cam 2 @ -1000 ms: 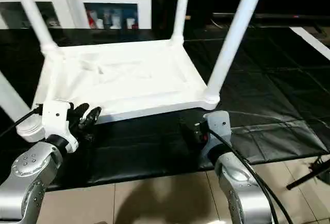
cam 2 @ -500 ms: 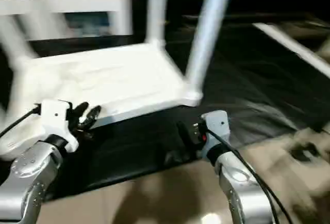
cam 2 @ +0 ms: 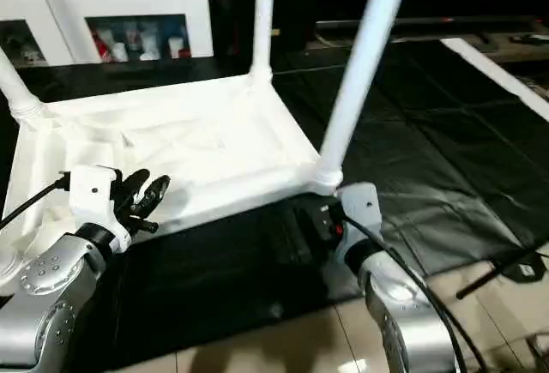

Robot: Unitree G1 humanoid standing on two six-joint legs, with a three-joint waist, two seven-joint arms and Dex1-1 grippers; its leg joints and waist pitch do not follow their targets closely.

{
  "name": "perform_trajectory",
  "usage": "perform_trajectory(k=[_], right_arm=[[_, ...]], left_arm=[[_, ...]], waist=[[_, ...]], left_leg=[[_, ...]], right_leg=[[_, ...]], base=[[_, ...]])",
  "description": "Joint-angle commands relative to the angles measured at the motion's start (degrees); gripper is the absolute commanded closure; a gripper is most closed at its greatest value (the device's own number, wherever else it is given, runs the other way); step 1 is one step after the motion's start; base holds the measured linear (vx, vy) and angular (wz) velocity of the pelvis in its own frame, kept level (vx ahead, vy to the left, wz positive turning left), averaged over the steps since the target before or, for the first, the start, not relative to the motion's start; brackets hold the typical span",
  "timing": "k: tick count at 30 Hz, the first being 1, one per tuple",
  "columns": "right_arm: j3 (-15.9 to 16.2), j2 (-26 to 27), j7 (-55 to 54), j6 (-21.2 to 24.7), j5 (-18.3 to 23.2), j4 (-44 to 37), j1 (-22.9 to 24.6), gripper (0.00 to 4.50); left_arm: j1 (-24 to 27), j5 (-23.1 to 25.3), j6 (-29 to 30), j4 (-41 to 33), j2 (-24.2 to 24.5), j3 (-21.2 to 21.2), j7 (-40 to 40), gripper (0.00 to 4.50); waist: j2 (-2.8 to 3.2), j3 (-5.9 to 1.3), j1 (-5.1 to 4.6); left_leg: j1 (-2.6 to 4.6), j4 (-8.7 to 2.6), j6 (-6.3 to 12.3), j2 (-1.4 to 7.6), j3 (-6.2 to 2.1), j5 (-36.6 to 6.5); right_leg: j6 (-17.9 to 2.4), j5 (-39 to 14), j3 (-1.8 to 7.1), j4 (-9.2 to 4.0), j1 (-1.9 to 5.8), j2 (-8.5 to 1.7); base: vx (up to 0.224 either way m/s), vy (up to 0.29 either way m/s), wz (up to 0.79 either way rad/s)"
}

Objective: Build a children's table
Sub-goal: Rotate leg to tighten

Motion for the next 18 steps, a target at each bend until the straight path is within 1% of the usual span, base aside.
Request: perform_trajectory(k=[1, 2, 3, 4, 5, 6, 7, 8, 9, 10, 11, 12, 13, 14, 15, 16, 17, 18], right_arm=[[0.0, -0.2, 0.7, -0.3, 0.3, 0.0, -0.3, 0.0], [0.0, -0.3, 0.9, -0.4, 0.3, 0.2, -0.3, 0.0], [0.0, -0.3, 1.0, -0.4, 0.4, 0.3, -0.4, 0.0], [-0.1, -0.4, 1.3, -0.6, 0.6, 0.4, -0.4, 0.0], [-0.1, -0.4, 1.3, -0.6, 0.6, 0.4, -0.4, 0.0], [0.2, -0.7, 1.7, -0.6, 0.4, 0.5, -0.6, 0.0], [1.0, -1.7, 2.9, -1.0, 0.0, 0.8, -0.9, 0.0], [1.4, -2.2, 3.3, -1.2, -0.3, 0.9, -1.0, 0.0], [1.6, -2.4, 3.6, -1.5, -0.5, 1.0, -0.9, 0.0], [1.7, -2.5, 3.7, -1.8, -0.6, 1.3, -0.8, 0.0], [1.2, -1.9, 3.8, -2.0, 0.1, 1.9, -0.5, 0.0], [0.8, -1.5, 3.8, -2.1, 0.7, 2.3, -0.3, 0.0], [1.2, -1.9, 4.6, -2.9, 0.5, 2.8, -0.2, 0.0], [1.2, -1.9, 4.6, -2.9, 0.5, 2.8, -0.2, 0.0], [2.6, -3.5, 7.6, -5.3, 0.1, 4.3, 0.4, 0.0], [3.3, -4.5, 9.5, -7.0, 0.0, 5.4, 0.9, 0.0], [3.7, -5.1, 10.7, -8.1, 0.0, 6.0, 1.2, 0.0], [4.0, -5.9, 12.7, -9.5, 0.3, 7.1, 1.5, 0.0]], left_arm=[[-0.3, -0.3, 0.1, -0.3, 0.0, -0.3, 0.3, 2.62], [-0.4, -0.3, 0.1, -0.3, 0.0, -0.3, 0.3, 2.62], [-0.4, -0.3, 0.1, -0.3, 0.0, -0.3, 0.3, 2.62], [-0.4, -0.3, 0.1, -0.2, 0.0, -0.4, 0.4, 2.62], [-0.4, -0.3, 0.1, -0.2, 0.0, -0.4, 0.4, 2.62], [-0.5, -0.3, 0.1, -0.2, -0.1, -0.4, 0.4, 2.62], [-0.5, -0.3, 0.1, -0.2, -0.1, -0.4, 0.4, 2.62], [-0.5, -0.3, 0.1, -0.2, -0.1, -0.4, 0.4, 2.62], [-0.5, -0.3, 0.1, -0.2, -0.2, -0.5, 0.4, 2.62], [-0.5, -0.3, 0.1, -0.2, -0.2, -0.5, 0.5, 2.62], [-0.4, -0.7, -0.3, -0.1, -0.4, -0.4, 0.2, 2.62], [-0.4, -1.0, -0.6, -0.1, -0.5, -0.3, 0.1, 2.62], [-0.4, -1.0, -0.3, -0.2, -0.3, -0.4, -0.3, 2.62], [-0.4, -1.0, -0.3, -0.2, -0.3, -0.4, -0.3, 2.62], [-0.3, -1.1, -0.5, -0.5, 0.8, -1.3, -2.4, 2.62], [-0.2, -1.7, -0.8, -0.6, 2.1, -2.2, -4.5, 2.62], [-0.2, -2.2, -1.0, -0.7, 3.0, -2.8, -6.1, 2.62], [-0.4, -3.0, -1.2, -0.7, 5.0, -3.8, -9.5, 2.62]], waist=[[1.39, -4.29, -3.46], [0.7, -3.35, -2.89], [-1.34, -2.87, -2.41], [-2.75, -2.5, -1.04], [-3.32, -2.43, 1.31], [-2.6, -1.96, 2.2], [-2.9, -1.39, 1.9], [-1.86, -1.07, 2.1], [-0.35, -0.66, 1.65], [0.71, -0.4, 1.41], [3.12, 0.96, -0.01], [3.92, -1.79, -1.54], [3.55, -3.75, -3.06], [3.65, -3.82, -2.83], [2.84, -3.87, -2.57], [2.37, -3.78, -2.1], [0.34, -3.71, -0.9], [-1.04, -3.18, -0.22]], left_leg=[[10.28, -3.46, 25.87, 7.85, -7.79, 30.9], [10.23, -3.78, 28.99, 9.95, -8.58, 29.7], [5.27, -2.16, 22.27, 3.7, -3.31, 19.0], [0.45, 0.17, 18.77, -2.63, 0.67, 11.8], [-5.86, 7.41, 13.19, -4.34, 0.45, 1.4], [-6.91, 8.69, 9.37, -3.24, -0.53, 1.8], [-8.06, 8.33, 1.53, -3.09, -0.68, 7.0], [-7.4, 6.81, 0.82, -2.3, -0.81, 8.7], [-6.39, 2.48, 1.61, -0.3, -0.8, 10.4], [-5.68, 0.29, 2.24, 0.3, -0.59, 9.2], [-5.2, -4.51, 3.21, 1.92, -1.84, -2.6], [-0.67, -5.77, 7.67, 5.57, -6.78, -4.6], [2.67, -4.53, 17.59, 7.41, -9.7, 7.4], [2.77, -2.84, 22.22, 7.24, -10.03, 20.9], [1.8, -1.29, 25.86, 7.25, -9.42, 45.8], [0.41, -1.08, 24.66, 6.22, -8.74, 55.6], [-3.29, -0.04, 17.88, 1.42, -5.31, 54.1], [-5.23, 0.3, 12.54, -1.49, -2.41, 35.4]], right_leg=[[-5.0, 1.6, -0.69, 3.39, -7.27, -2.77], [-0.7, -3.1, 0.67, 4.99, -9.96, -5.71], [-2.8, 4.4, 3.25, 0.14, -5.9, -7.04], [-4.4, 4.0, 5.91, -2.54, -0.08, -6.0], [-12.2, -4.5, 13.02, -6.35, 7.13, -11.38], [-14.7, -5.0, 12.59, -6.06, 7.45, -12.19], [-17.2, -1.5, 8.88, -5.8, 6.81, -9.06], [-17.8, -2.8, 7.65, -6.77, 5.8, -9.31], [-17.2, -11.6, 4.17, -8.09, 4.75, -8.13], [-15.9, -15.9, 2.62, -8.73, 4.94, -7.27], [-11.0, -19.3, -0.85, -7.34, 4.18, -3.44], [-7.2, -9.7, -1.79, -0.24, 1.85, -0.9], [-3.6, -1.1, -0.77, 3.37, -2.2, -2.23], [-1.1, 2.0, -0.12, 3.96, -3.87, -2.65], [3.0, 8.2, 1.56, 3.64, -5.34, -4.38], [4.8, 12.0, 2.46, 2.48, -4.76, -5.03], [5.5, 20.8, 4.4, -2.06, -3.03, -6.66], [2.6, 23.9, 5.09, -3.07, -1.91, -7.91]], base=[[0.084, -0.054, 0.1], [0.051, -0.084, -0.05], [0.051, -0.084, -0.05], [0.037, -0.058, 0.12], [0.061, -0.036, 0.13], [0.061, -0.036, 0.13], [0.088, -0.039, -0.04], [0.075, -0.004, -0.04], [0.075, -0.004, -0.04], [0.113, 0.056, 0.03], [0.149, 0.092, 0.04], [0.149, 0.092, 0.04], [0.152, 0.053, 0.0], [0.128, 0.018, -0.02], [0.128, 0.018, -0.02], [0.069, 0.002, -0.17], [0.0, 0.0, 0.0], [0.0, 0.0, 0.0]])
